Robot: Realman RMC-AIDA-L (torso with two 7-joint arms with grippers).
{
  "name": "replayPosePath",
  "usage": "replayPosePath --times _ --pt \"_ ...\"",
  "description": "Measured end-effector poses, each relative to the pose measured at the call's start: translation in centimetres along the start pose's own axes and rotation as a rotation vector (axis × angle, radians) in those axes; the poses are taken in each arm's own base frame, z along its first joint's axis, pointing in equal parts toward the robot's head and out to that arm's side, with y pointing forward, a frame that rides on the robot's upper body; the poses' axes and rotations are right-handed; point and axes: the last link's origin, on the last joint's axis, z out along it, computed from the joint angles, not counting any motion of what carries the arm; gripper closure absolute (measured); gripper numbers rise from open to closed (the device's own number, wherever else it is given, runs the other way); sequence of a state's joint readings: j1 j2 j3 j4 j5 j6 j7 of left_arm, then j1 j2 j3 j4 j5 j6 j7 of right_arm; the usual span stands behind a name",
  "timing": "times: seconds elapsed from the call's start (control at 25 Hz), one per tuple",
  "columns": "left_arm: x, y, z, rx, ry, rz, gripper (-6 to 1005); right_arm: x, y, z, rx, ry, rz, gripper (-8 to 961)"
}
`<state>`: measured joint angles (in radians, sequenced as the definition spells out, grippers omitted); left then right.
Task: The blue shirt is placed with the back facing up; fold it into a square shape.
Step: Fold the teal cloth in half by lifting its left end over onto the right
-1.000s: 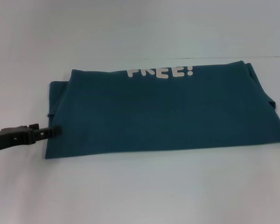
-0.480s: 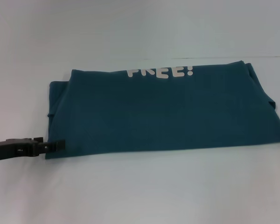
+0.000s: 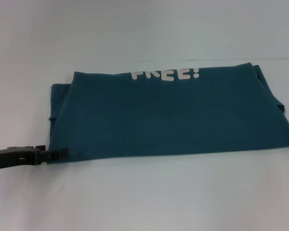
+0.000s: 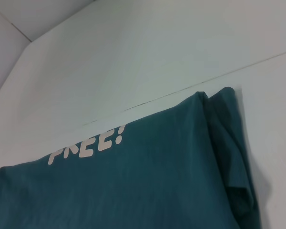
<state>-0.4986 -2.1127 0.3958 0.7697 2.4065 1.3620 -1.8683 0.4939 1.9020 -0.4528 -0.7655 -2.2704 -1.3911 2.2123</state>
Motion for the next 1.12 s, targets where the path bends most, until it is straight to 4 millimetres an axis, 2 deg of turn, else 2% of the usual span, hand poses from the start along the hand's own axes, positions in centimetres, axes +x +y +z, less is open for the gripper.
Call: replayPosePath --times 0.8,1.12 --pt "0.18 0.61 0.51 -0.025 -0.025 0.025 65 0.20 -0.33 0.01 0.016 -0.010 0.006 162" --pt "0.67 0.55 0.57 -0.015 -0.024 0.028 173 0.23 -0.38 -0.04 0.016 -0.013 0.008 162"
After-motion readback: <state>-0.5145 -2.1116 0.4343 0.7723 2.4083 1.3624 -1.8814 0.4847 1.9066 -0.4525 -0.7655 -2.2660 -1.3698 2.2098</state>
